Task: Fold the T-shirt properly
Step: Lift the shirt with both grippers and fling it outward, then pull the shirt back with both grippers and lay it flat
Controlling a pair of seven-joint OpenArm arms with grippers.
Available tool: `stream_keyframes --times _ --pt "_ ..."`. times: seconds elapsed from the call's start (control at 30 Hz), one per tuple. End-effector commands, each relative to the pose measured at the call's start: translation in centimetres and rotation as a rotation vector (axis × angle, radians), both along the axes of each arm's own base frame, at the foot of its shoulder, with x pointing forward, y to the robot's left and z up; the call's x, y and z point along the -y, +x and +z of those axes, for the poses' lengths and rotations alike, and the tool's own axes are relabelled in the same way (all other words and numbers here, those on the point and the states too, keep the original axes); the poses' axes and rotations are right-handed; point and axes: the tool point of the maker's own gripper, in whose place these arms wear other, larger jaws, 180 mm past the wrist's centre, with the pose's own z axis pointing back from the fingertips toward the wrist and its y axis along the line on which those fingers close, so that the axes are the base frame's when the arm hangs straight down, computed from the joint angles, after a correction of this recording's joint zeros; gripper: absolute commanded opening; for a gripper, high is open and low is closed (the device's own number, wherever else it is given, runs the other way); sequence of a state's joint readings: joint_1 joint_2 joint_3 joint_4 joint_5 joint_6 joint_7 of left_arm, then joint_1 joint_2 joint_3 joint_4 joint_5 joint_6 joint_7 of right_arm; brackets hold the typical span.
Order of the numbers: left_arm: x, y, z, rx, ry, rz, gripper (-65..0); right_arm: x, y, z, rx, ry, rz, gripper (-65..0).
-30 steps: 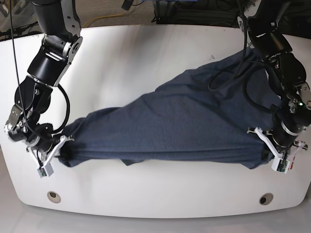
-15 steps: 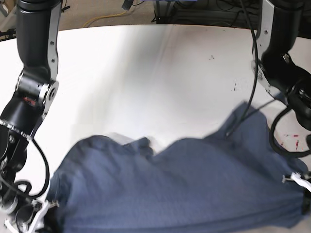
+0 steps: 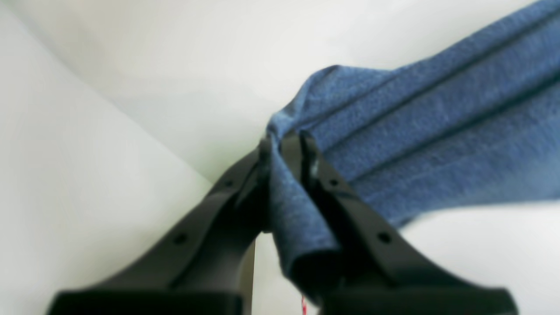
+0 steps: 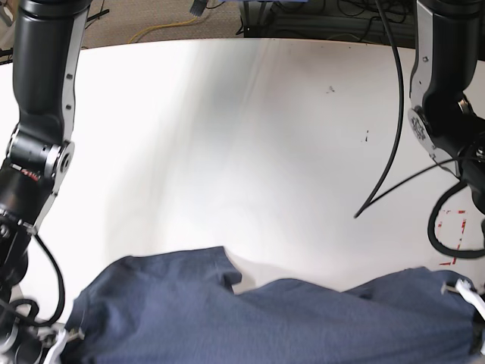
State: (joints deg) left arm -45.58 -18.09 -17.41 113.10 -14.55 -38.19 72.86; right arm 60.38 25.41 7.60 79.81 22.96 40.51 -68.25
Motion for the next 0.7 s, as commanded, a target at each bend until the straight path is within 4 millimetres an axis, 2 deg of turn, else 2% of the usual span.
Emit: stream_keyframes --times 0.0,0.1,0.2,0.3,0.4,0.47,0.53,0.67 --pt "-0.8 -0.4 -0.4 -0.013 0.048 0.032 -64.9 1.2 -0.9 0.5 0.037 0.019 -0.026 -65.0" --pt "-0.8 -0.4 -3.9 -0.099 0.05 0.03 -64.9 1.3 -2.0 -3.3 -0.012 0.037 -0.024 -65.0" --pt "-0.8 -0.8 -8.0 -0.198 0.051 0.028 -64.9 1.5 -3.6 -7.8 -0.077 0.06 -0.029 -65.0" --pt "-0.8 -1.7 -12.1 -0.297 0.053 0.023 -64.9 1.2 -5.5 -12.4 -0.147 0.094 -0.028 -65.0" --pt "-0.8 -3.2 -16.8 -0.414 0.054 0.019 -64.9 1.3 -8.3 -17.1 -0.22 0.137 -0.053 -65.0" --pt "-0.7 -4.0 -18.3 -0.453 0.058 0.017 -64.9 1.4 -9.6 -18.8 -0.251 0.141 -0.065 -65.0" --pt "-0.7 -5.2 -20.7 -0.516 0.06 0.015 -64.9 1.0 -11.4 -21.1 -0.29 0.158 -0.075 -65.0" --pt "-0.7 -7.1 -23.7 -0.602 0.067 0.013 -64.9 0.3 -14.4 -24.3 -0.351 0.176 -0.088 -65.0"
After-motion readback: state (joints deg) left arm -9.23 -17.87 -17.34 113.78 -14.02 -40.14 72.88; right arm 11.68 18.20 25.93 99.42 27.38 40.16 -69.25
